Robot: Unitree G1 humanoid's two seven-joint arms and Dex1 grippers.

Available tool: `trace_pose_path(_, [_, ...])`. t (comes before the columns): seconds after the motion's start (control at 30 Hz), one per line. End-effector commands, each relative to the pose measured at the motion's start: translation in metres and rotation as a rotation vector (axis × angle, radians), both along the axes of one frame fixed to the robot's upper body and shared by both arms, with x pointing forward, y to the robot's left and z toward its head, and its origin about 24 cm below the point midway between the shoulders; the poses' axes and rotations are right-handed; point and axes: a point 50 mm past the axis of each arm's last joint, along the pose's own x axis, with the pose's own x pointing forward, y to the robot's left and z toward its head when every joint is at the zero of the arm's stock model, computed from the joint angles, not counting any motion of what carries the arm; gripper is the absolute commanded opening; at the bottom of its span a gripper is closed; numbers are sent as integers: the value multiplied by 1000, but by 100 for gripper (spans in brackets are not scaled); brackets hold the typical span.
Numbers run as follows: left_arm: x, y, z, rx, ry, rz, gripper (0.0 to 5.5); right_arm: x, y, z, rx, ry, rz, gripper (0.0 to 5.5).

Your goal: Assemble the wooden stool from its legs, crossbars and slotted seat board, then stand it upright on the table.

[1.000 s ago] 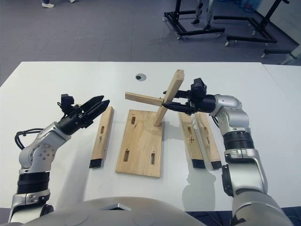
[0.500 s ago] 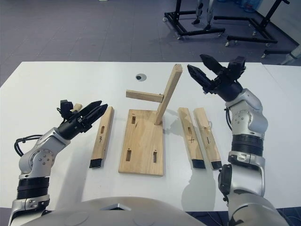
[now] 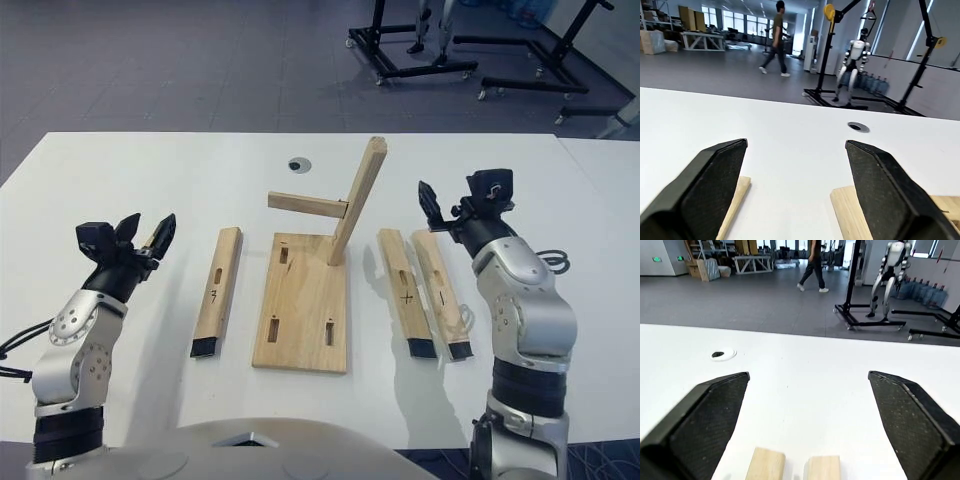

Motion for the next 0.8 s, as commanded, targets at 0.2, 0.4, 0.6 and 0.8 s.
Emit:
trace_pose_path(0.2, [-18, -12, 2, -26, -17, 113, 359, -17, -15, -28, -30, 271, 34, 437])
trace_pose_path(0.4, [-22, -21, 5, -44, -27, 116, 359, -45, -14, -50, -40, 426, -3, 437])
trace_pose_path(0.6, [-16, -24, 9, -60, -53, 97, 359, -69, -20, -74, -60, 567, -67, 437])
trace_pose_path(0.8, [-12, -22, 12, -61, -60, 87, 359, -92, -23, -93, -20, 711, -115, 384])
